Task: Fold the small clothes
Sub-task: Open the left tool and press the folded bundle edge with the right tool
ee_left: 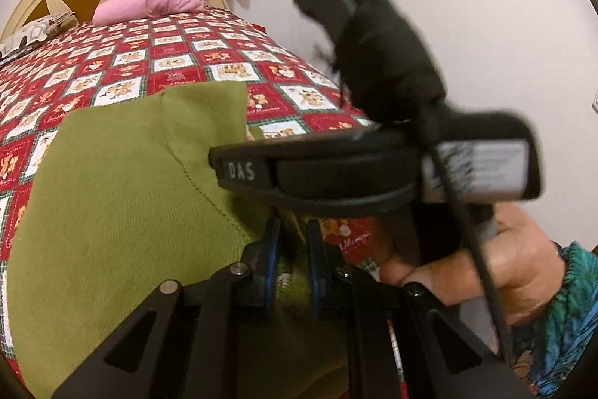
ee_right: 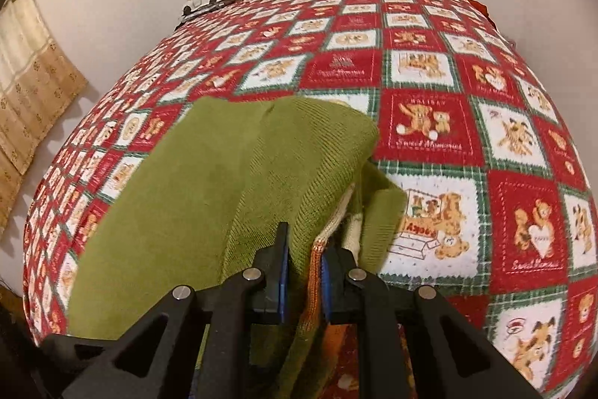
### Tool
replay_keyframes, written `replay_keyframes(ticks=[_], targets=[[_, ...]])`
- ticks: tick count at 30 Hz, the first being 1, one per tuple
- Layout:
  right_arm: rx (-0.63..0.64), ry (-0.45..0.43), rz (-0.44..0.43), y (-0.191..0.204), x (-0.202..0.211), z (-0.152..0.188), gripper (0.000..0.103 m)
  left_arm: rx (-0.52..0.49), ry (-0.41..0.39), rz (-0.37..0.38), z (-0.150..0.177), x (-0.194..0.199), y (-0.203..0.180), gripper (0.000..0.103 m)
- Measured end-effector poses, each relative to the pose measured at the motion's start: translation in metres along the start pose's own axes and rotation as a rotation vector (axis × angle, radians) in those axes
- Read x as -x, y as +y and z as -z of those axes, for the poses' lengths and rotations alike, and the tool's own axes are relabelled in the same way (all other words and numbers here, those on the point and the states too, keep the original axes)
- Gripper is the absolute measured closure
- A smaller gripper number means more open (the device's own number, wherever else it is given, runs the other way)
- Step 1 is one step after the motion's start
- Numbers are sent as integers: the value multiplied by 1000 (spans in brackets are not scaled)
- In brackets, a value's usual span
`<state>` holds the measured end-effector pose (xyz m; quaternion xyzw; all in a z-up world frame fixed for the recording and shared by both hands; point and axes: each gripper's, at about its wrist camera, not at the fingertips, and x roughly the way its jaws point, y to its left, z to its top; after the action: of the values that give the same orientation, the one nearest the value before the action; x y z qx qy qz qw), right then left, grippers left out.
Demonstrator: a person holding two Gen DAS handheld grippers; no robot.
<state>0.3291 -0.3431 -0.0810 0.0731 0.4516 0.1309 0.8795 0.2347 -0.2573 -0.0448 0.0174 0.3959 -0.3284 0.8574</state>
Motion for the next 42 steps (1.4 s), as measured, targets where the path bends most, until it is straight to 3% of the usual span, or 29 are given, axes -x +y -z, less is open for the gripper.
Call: replay_keyframes(ticks=[5, 7, 10, 11, 12, 14, 16, 19, 21, 25, 28, 31, 33, 35, 42], targets=[[-106, -34, -21, -14, 0, 7, 87, -21, 14, 40, 9, 20, -3, 87], [-147, -44, -13, -16, 8, 10, 86, -44, 44, 59, 22, 34, -2, 79], [-162, -100, 6, -14, 40, 19, 85, -59, 40, 66, 44, 64, 11, 47], [-172, -126, 14, -15, 53, 24, 83, -57, 29, 68, 51, 74, 15, 31], [-185, -151, 28, -15, 66, 30, 83, -52, 8, 69, 59, 88, 20, 23], [-217, -185, 52, -14, 91, 46, 82, -65, -29, 67, 75, 113, 27, 16], [-228, -212, 65, -5, 114, 64, 82, -90, -51, 49, 87, 128, 34, 15], [-173, -225, 14, 28, 135, 88, 81, -69, -78, 16, 93, 139, 52, 15], [-130, -207, -4, 46, 135, 95, 61, 3, -65, -1, 92, 138, 69, 15], [-11, -150, 121, 72, 110, 98, 58, 112, -45, -54, 89, 134, 94, 15], [-1, -103, 141, 72, 90, 102, 58, 129, -59, -110, 91, 139, 105, 15], [52, -58, 205, 78, 72, 111, 67, 148, -65, -143, 92, 141, 115, 15], [82, -50, 271, 83, 68, 115, 85, 171, -60, -146, 93, 141, 122, 15], [58, -48, 266, 82, 73, 114, 95, 189, -57, -142, 91, 139, 128, 15], [-21, -137, 274, 76, 116, 134, 97, 151, -101, -150, 79, 147, 140, 15]])
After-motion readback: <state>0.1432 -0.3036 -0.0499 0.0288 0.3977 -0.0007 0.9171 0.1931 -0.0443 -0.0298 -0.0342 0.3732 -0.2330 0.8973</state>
